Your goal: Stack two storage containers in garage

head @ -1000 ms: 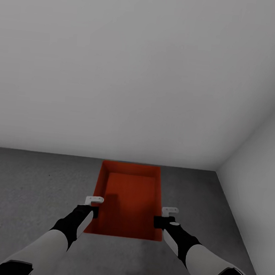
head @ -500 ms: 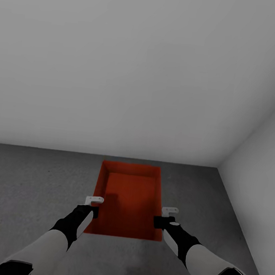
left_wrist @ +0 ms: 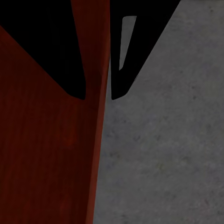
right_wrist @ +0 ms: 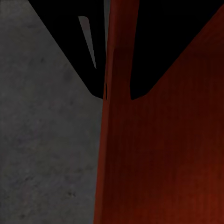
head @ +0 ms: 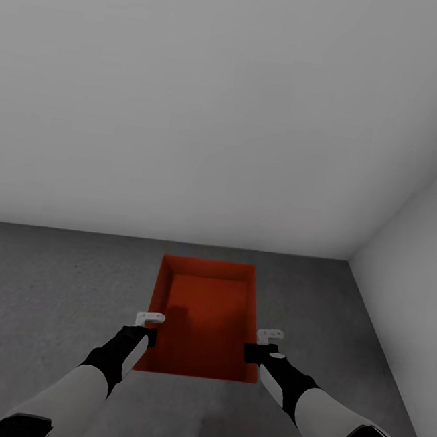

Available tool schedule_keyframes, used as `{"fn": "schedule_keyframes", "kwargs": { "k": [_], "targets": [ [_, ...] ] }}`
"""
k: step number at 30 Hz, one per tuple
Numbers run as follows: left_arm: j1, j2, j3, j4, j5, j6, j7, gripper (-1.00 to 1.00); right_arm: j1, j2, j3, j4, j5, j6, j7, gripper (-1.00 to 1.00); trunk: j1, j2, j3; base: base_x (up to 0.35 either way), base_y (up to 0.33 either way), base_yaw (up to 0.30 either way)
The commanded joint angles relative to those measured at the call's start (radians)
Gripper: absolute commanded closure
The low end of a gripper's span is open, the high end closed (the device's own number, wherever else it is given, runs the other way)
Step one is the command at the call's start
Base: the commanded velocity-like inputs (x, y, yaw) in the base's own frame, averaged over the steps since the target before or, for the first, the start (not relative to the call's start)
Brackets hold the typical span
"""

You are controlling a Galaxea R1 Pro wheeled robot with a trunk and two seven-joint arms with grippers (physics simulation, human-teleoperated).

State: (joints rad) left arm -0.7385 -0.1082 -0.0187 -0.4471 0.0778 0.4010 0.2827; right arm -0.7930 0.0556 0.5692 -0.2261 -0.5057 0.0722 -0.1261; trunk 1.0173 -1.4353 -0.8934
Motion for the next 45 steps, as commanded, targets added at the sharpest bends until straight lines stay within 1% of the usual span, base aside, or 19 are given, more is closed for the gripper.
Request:
{"fn": "schedule_keyframes", "kwargs": {
  "k": [1,45],
  "targets": [
    [-0.001,0.012,-0.003,-0.007,0.016,0.001,0.006,1.0,0.0,-0.017,0.006,0.07,-0.028,0.006,-0.006,1.0,0.004,-0.008,-0.006,0.0,0.0,0.0],
    [-0.001,0.012,-0.003,-0.005,0.016,0.001,0.007,1.0,0.0,-0.017,0.006,0.07,-0.028,0.006,-0.006,1.0,0.173,-0.316,-0.214,0.0,0.0,0.0]
  ]
}}
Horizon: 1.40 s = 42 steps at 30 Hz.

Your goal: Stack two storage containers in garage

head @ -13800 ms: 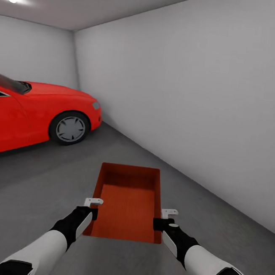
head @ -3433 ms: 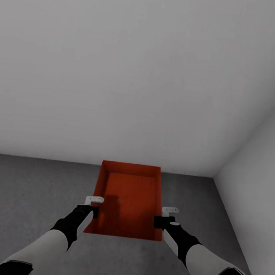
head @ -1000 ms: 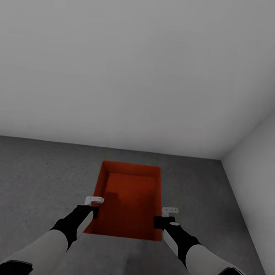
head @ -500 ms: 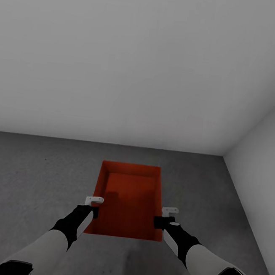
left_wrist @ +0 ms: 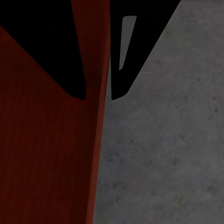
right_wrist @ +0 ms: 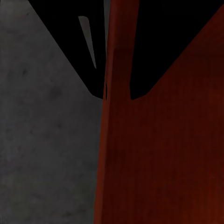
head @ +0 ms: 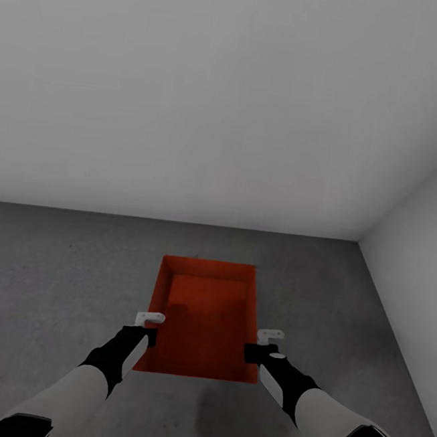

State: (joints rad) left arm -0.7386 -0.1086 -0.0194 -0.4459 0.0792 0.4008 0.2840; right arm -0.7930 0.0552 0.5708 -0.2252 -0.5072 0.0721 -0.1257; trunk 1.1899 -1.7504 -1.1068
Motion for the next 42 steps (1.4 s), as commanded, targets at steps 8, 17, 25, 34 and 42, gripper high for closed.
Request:
{"fn": "schedule_keyframes", "kwargs": {
  "k": [8,17,25,34,42],
  "targets": [
    [-0.001,0.012,-0.002,-0.007,0.014,0.001,0.006,1.0,0.0,-0.017,0.004,0.069,-0.027,0.006,-0.006,1.0,0.031,-0.057,-0.039,0.0,0.0,0.0],
    [-0.001,0.013,-0.002,-0.007,0.014,0.001,0.006,1.0,0.0,-0.017,0.004,0.069,-0.027,0.006,-0.006,1.0,0.065,-0.12,-0.081,0.0,0.0,0.0],
    [-0.001,0.012,-0.002,-0.008,0.014,0.0,0.006,1.0,0.0,-0.017,0.004,0.069,-0.027,0.006,-0.006,1.0,0.069,-0.127,-0.092,0.0,0.0,0.0],
    [-0.001,0.012,-0.002,-0.008,0.014,0.001,0.007,1.0,0.0,-0.017,0.004,0.069,-0.027,0.006,-0.006,1.0,0.092,-0.169,-0.111,0.0,0.0,0.0],
    [-0.001,0.012,-0.002,-0.008,0.014,0.0,0.006,1.0,0.0,-0.017,0.004,0.069,-0.027,0.006,-0.006,1.0,0.092,-0.169,-0.111,0.0,0.0,0.0]
  ]
}}
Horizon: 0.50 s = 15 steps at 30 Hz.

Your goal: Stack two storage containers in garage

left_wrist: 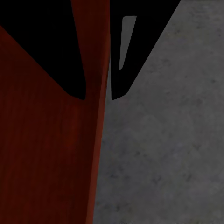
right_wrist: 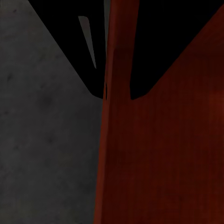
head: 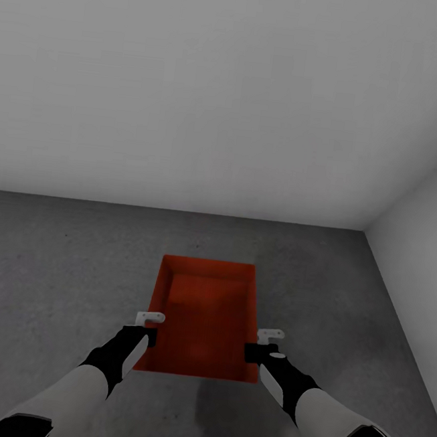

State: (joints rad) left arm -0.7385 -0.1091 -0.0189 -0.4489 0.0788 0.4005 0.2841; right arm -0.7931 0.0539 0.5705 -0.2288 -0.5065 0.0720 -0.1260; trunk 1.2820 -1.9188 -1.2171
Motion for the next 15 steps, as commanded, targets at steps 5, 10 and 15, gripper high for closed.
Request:
{"fn": "schedule_keyframes", "kwargs": {
  "k": [5,10,15],
  "targets": [
    [-0.001,0.013,-0.003,-0.007,0.014,0.001,0.006,1.0,0.0,-0.016,0.005,0.072,-0.027,0.006,-0.006,1.0,0.0,0.0,-0.001,0.0,0.0,0.0],
    [-0.001,0.014,-0.003,-0.007,0.013,0.001,0.006,1.0,0.0,-0.016,0.005,0.072,-0.027,0.006,-0.006,1.0,0.0,0.0,-0.001,0.0,0.0,0.0],
    [-0.001,0.014,-0.003,-0.007,0.013,0.0,0.006,1.0,0.0,-0.016,0.005,0.072,-0.027,0.006,-0.006,1.0,0.0,0.0,-0.001,0.0,0.0,0.0]
  ]
}}
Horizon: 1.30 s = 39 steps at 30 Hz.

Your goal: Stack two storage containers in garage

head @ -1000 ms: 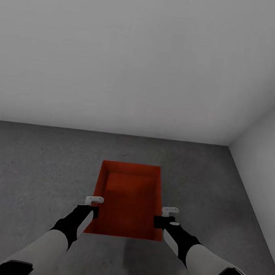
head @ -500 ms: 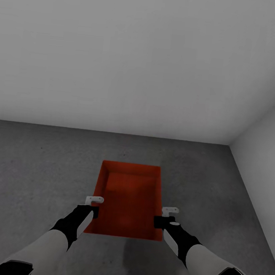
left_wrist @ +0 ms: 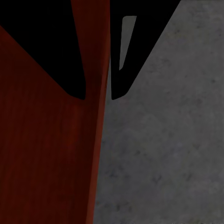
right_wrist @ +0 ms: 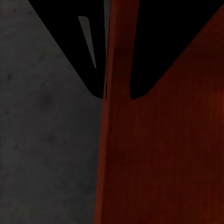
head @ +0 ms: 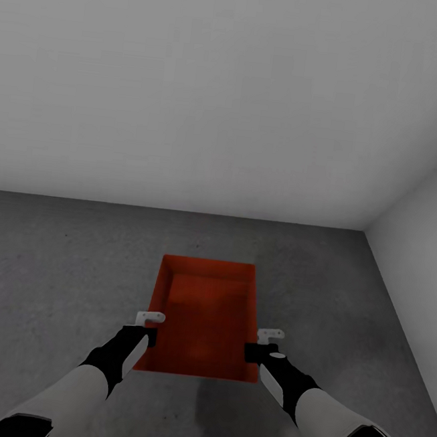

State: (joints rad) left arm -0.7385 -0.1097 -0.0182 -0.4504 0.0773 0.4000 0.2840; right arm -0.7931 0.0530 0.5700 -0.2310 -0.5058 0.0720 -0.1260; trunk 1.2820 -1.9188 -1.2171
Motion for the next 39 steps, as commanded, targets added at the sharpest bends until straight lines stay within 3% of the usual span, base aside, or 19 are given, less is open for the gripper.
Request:
{"fn": "schedule_keyframes", "kwargs": {
  "k": [1,4,32,39],
  "targets": [
    [-0.001,0.015,-0.003,-0.005,0.015,0.001,0.006,1.0,0.0,-0.015,0.005,0.075,-0.028,0.006,-0.006,1.0,0.0,0.0,-0.001,0.0,0.0,0.0],
    [-0.001,0.013,-0.003,-0.004,0.015,0.0,0.006,1.0,0.0,-0.015,0.005,0.075,-0.028,0.006,-0.006,1.0,0.0,0.0,-0.001,0.0,0.0,0.0],
    [-0.001,0.015,-0.003,-0.004,0.016,0.0,0.007,1.0,0.0,-0.015,0.005,0.075,-0.028,0.006,-0.006,1.0,0.107,-0.196,-0.088,0.0,0.0,0.0],
    [-0.001,0.015,-0.003,-0.005,0.015,0.001,0.007,1.0,0.0,-0.015,0.005,0.075,-0.028,0.006,-0.006,1.0,0.107,-0.196,-0.088,0.0,0.0,0.0]
  ]
}}
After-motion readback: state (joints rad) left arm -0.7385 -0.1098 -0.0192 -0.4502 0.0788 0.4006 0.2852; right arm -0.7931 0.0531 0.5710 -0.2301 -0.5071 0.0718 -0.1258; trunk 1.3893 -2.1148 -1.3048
